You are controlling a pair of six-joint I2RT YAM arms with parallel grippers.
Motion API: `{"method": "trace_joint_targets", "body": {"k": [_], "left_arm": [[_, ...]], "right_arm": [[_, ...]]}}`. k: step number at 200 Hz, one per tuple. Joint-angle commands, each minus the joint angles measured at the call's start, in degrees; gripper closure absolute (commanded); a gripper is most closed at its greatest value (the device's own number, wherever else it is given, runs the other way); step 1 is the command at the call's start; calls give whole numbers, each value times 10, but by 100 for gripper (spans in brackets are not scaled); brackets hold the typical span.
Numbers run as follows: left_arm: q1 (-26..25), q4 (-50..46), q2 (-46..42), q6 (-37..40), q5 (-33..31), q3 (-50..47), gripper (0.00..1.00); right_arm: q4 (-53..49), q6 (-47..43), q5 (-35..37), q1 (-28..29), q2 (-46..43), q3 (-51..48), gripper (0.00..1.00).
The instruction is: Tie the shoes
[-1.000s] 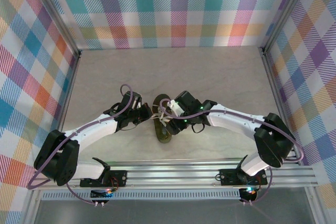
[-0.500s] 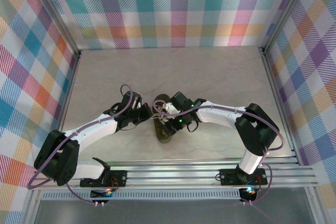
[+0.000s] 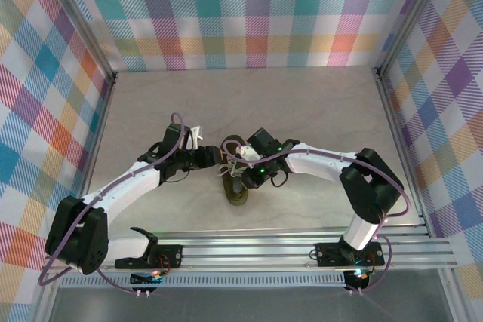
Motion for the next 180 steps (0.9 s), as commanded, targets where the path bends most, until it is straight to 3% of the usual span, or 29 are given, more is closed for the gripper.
{"method": "trace_joint_targets", "body": {"k": [1, 30, 39, 84, 124, 148, 180], "left_arm": [[14, -43, -12, 156, 82, 29, 44], [15, -24, 3, 275, 184, 23, 44], [13, -23, 4, 307, 185, 20, 44], [0, -52, -5, 424, 64, 11, 41], [-60, -82, -5, 439, -33, -6, 43], [-103, -71, 4, 441, -71, -13, 42], [-105, -90, 49, 465, -80, 12, 41]], "right_arm": [[-22, -18, -19, -6, -22, 13, 84], [-32, -22, -36, -16, -19, 17, 88], [-37, -23, -41, -20, -17, 21, 88], [-70, -50, -66, -25, -7, 41, 84], [-76, -58, -82, -26, 3, 52, 83], [-75, -59, -87, -29, 9, 52, 83], [-76, -64, -96, -34, 10, 50, 83]]}}
